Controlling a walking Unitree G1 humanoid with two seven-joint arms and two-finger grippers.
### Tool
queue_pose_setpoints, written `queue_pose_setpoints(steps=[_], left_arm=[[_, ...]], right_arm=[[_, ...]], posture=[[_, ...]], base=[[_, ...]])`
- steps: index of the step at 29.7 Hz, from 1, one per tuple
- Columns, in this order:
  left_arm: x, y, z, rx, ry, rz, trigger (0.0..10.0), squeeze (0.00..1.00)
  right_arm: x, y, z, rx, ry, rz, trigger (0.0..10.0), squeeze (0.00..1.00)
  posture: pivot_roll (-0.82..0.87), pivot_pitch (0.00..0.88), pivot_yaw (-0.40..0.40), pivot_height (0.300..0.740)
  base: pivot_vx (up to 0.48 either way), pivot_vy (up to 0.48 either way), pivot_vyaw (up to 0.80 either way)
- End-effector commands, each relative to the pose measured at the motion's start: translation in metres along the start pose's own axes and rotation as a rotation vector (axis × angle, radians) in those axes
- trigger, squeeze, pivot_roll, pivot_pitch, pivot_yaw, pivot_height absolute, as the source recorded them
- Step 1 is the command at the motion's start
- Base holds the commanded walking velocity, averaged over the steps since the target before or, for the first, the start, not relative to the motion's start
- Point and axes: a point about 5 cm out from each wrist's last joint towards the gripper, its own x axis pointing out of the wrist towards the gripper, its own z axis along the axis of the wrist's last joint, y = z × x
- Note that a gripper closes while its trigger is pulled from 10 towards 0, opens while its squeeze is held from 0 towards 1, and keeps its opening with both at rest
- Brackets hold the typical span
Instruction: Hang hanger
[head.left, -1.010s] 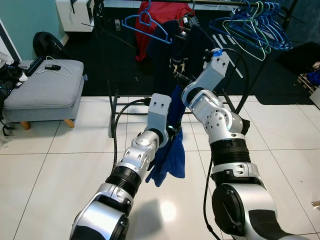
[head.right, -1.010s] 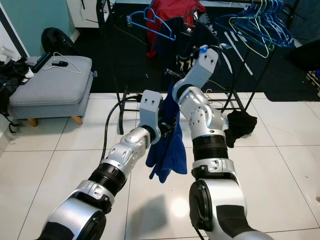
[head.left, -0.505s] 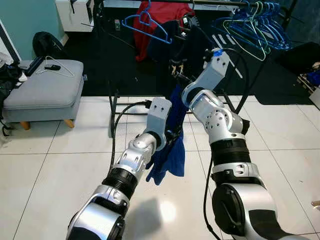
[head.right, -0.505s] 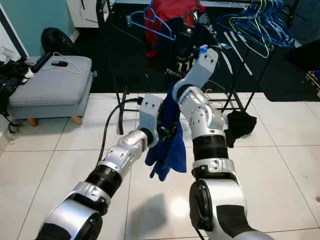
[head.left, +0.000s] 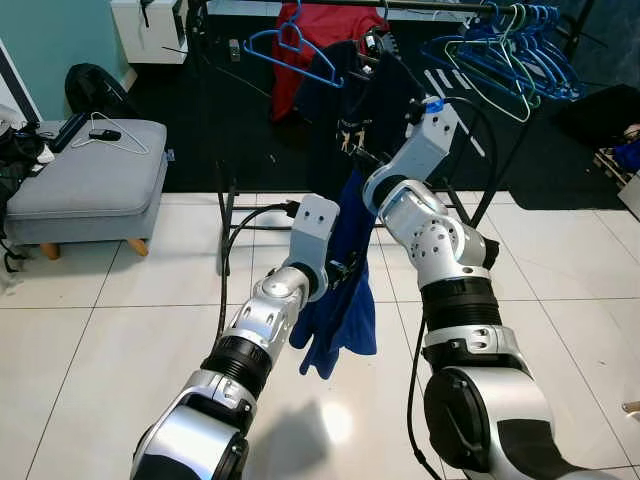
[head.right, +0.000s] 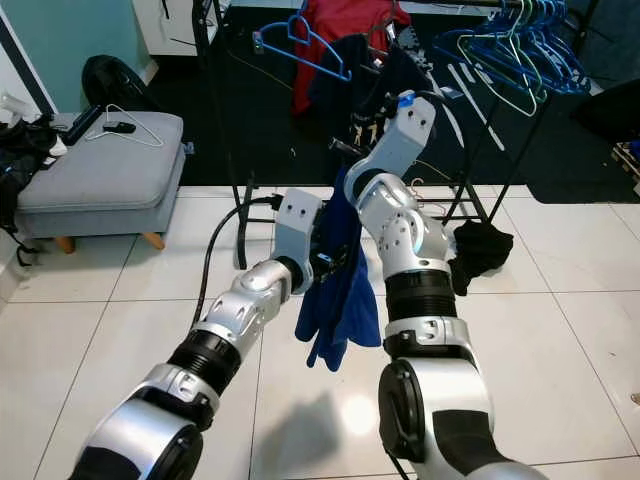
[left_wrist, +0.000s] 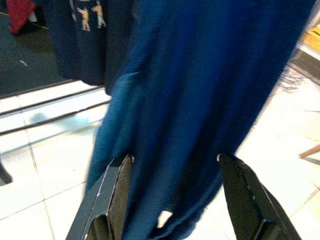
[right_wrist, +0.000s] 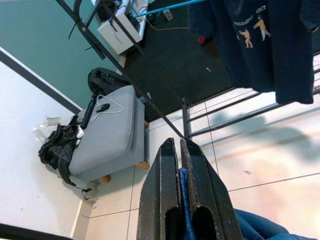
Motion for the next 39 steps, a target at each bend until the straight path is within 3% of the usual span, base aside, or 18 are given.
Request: queue_pose_setpoints(steps=[1,10,15,22,28,39], left_arm=[[0.002,-0.011,0.006,-0.021,-0.015,-0.031,10.0,0.0],[0.003,-0.012,0.008,-0.043,-0.02,-0.051,10.0,0.0],[-0.002,-0.003,0.004,0.007,-0.012,-0.086,10.0,0.0],[-0.004,-0.001,0.001,0.015,-0.005,-0.083,10.0,0.0],[0.001,-0.013,0.006,0.01,-0.018,-0.07,10.0,0.0],[0.002,-0.016,0.007,-0.015,-0.021,-0.078,10.0,0.0]], right_arm=[[-0.001,0.005,0.004,-0.012,-0.013,0.018,0.0,0.0],[-0.001,0.005,0.004,-0.012,-0.013,0.016,0.0,0.0],[-0.001,0.005,0.004,-0.012,-0.014,0.014,0.0,0.0],[0.0,0.004,0.004,-0.011,-0.013,0.013,0.0,0.0],[0.0,0.005,0.004,-0.011,-0.014,0.017,0.0,0.0],[0.0,0.005,0.004,-0.01,-0.015,0.015,0.0,0.0]], posture=[[-0.12,0.19,-0.064,0.74],[-0.12,0.19,-0.062,0.74],[-0.12,0.19,-0.061,0.74],[-0.11,0.19,-0.062,0.74],[-0.12,0.19,-0.063,0.74],[-0.12,0.192,-0.063,0.74]], base=[[0.0,0.0,0.0],[0.0,0.0,0.0],[0.0,0.0,0.0],[0.0,0.0,0.0],[0.0,0.0,0.0],[0.0,0.0,0.0]])
